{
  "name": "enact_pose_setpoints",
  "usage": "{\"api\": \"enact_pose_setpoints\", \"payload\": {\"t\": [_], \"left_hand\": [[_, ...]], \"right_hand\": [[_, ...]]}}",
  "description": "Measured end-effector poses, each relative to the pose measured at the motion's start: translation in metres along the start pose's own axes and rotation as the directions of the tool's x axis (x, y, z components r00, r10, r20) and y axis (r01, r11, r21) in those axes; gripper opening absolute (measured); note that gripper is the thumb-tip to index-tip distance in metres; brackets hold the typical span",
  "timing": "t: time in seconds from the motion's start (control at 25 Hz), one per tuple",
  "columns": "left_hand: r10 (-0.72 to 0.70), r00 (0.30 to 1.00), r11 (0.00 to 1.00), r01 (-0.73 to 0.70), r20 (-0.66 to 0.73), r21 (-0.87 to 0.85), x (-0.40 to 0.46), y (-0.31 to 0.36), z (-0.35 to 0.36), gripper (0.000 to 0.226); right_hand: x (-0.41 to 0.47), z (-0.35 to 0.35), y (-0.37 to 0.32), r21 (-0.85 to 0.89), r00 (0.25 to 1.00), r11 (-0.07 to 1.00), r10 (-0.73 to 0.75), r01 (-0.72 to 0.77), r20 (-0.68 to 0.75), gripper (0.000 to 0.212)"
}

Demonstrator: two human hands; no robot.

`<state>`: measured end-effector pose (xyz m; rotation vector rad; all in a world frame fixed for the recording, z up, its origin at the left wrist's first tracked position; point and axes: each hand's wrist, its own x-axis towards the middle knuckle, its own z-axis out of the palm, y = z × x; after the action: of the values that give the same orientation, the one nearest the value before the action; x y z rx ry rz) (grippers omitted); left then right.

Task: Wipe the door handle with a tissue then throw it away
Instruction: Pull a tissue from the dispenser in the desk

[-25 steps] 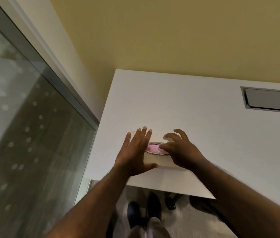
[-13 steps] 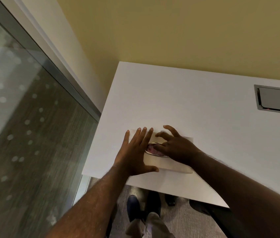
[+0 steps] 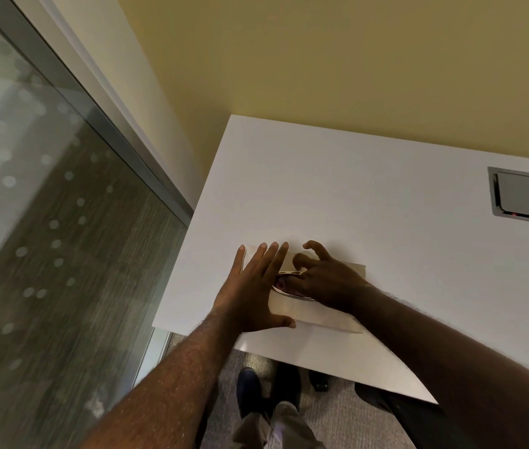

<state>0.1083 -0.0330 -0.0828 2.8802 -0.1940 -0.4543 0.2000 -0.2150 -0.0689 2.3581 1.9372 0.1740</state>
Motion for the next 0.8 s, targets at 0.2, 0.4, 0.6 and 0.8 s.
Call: {"api": "enact_pose_setpoints", "payload": {"t": [0.2, 0.4, 0.6, 0.8], "left_hand": [[0.008, 1.000, 1.000, -0.008, 0.008, 0.003, 0.001, 0.000, -0.004, 0.133], [0.011, 1.000, 1.000, -0.011, 0.007, -0.007, 0.000, 0.001, -0.005, 0.130], [0.014, 1.000, 0.999, -0.014, 0.004, -0.039, 0.000, 0.000, -0.002, 0.131], [-0.005, 1.000, 0.996, 0.007, 0.016, -0.086, 0.000, 0.003, -0.006, 0.136]], "right_hand": [[-0.007, 0.004, 0.000, -0.028, 1.000, 1.000, -0.014, 0.013, -0.027, 0.057], [-0.011, 0.006, -0.003, -0.039, 0.998, 0.999, -0.037, 0.035, -0.057, 0.057], [-0.024, -0.003, -0.008, -0.064, 0.990, 0.998, -0.016, 0.007, -0.141, 0.062], [-0.032, -0.028, -0.010, -0.090, 0.979, 0.996, -0.022, 0.004, -0.203, 0.056]]}}
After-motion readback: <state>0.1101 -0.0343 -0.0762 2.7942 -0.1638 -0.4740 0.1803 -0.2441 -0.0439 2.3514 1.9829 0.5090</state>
